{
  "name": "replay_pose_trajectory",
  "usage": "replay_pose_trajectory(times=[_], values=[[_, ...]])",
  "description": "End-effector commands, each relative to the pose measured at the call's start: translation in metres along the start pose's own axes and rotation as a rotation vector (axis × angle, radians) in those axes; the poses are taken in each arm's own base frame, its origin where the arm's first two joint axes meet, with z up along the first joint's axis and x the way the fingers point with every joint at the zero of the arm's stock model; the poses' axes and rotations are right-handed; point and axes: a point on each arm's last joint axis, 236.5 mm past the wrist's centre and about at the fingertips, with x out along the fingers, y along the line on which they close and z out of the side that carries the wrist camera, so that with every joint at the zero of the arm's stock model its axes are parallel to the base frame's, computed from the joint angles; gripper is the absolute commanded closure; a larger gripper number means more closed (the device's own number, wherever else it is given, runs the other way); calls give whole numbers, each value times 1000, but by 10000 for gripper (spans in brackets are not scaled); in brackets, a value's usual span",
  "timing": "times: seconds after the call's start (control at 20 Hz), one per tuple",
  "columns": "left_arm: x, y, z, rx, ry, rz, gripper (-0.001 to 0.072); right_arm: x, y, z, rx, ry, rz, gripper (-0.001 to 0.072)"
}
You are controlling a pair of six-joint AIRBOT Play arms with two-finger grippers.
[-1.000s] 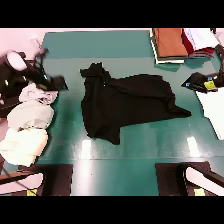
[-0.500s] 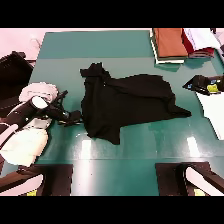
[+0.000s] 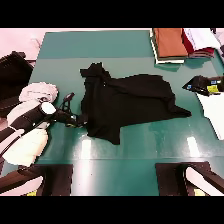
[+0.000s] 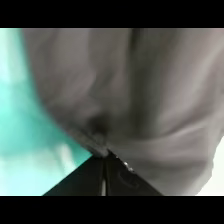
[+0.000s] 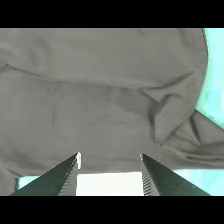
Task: Fold the shirts.
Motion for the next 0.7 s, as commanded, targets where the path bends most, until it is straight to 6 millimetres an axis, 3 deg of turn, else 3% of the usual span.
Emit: replay_pose_trajectory(times=[0.0, 0.1, 0.2, 0.35, 0.5, 0.65], values=[[-35, -6, 47, 2, -130, -18, 688, -5, -34, -21, 18, 78, -88, 281], [-72, -2, 81, 39, -231, 12, 688, -4, -74, -45, 103, 117, -162, 281], [-100, 0, 100, 66, -282, 39, 688, 8, -110, -78, 214, 171, -182, 271], [-114, 2, 107, 98, -292, 70, 688, 39, -144, -125, 355, 248, -153, 249], [-114, 4, 107, 100, -292, 76, 688, 67, -139, -147, 389, 317, -57, 249], [-114, 4, 108, 99, -293, 75, 688, 85, -129, -152, 343, 353, -25, 249]])
